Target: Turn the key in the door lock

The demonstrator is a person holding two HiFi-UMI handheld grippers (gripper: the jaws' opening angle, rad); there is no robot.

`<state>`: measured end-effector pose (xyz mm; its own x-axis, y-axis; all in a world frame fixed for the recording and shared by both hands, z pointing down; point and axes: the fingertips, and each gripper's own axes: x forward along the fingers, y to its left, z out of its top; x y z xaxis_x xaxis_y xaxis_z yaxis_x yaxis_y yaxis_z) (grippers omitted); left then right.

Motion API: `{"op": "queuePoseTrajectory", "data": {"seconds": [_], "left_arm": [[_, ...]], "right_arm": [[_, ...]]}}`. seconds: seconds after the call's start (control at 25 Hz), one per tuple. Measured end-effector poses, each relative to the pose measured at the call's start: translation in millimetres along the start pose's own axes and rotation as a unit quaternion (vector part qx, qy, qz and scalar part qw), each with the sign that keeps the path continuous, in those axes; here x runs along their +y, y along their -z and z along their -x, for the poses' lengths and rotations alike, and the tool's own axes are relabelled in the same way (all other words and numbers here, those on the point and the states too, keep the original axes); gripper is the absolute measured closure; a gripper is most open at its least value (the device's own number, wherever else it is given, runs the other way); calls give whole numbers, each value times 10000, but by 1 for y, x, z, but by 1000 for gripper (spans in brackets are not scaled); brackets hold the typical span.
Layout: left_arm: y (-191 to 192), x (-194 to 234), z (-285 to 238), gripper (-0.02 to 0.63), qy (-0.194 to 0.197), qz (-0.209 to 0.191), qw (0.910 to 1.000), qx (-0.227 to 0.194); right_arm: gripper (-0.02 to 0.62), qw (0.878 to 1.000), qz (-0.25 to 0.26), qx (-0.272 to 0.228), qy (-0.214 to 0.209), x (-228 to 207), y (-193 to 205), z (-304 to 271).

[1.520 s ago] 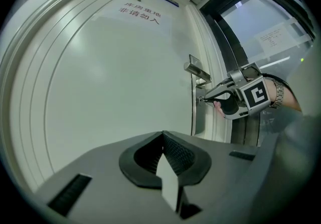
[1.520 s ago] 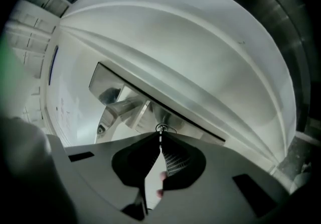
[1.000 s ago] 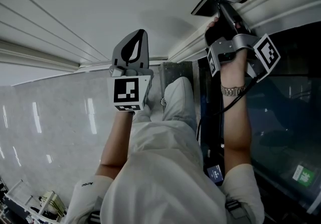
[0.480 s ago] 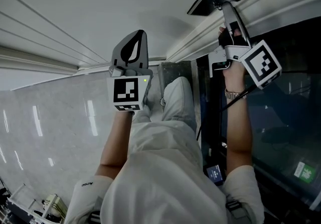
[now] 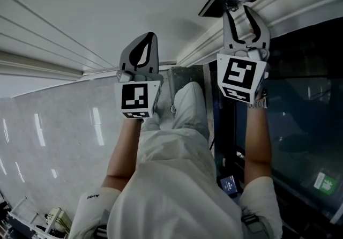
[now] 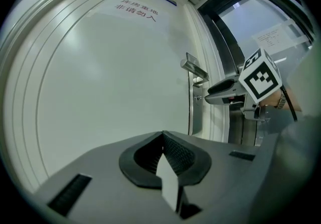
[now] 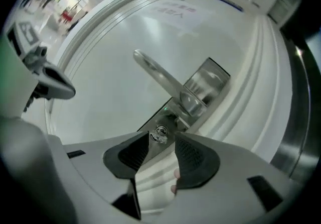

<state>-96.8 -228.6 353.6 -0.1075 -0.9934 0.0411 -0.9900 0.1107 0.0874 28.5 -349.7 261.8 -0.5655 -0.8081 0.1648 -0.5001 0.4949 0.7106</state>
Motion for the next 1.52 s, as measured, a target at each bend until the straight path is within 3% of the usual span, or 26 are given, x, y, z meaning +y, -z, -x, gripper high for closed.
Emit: {"op": "queuePoseTrajectory", "data": {"seconds": [0.08,0.28,0.48,0.72,0.8,1.0,1.24,1.52], "left_arm": [[1,2,0,598,-14,-1,10000,15],[4,7,2,598,-88,21,10000,28],[4,6,2,598,-84,19,10000,28],[5,4,0,598,-66,17,10000,36],[5,4,0,598,-68,17,10000,34],[5,2,0,598,-68,2,10000,39],[5,2,-1,598,-76,-3,10000,36],[5,0,-1,598,-69,16,10000,37]], "right_arm": [[437,9981,596,97,119,5,-1,-1],[437,9883,1496,266,156,9,-2,-9],[439,9778,2046,441,116,15,3,-16],[516,9667,2481,441,445,18,3,-19],[568,9680,2407,451,541,14,2,-20],[578,9757,2063,418,605,12,1,-19],[580,9964,676,365,345,6,-1,-20],[580,9989,-393,221,147,3,-3,-20]]}}
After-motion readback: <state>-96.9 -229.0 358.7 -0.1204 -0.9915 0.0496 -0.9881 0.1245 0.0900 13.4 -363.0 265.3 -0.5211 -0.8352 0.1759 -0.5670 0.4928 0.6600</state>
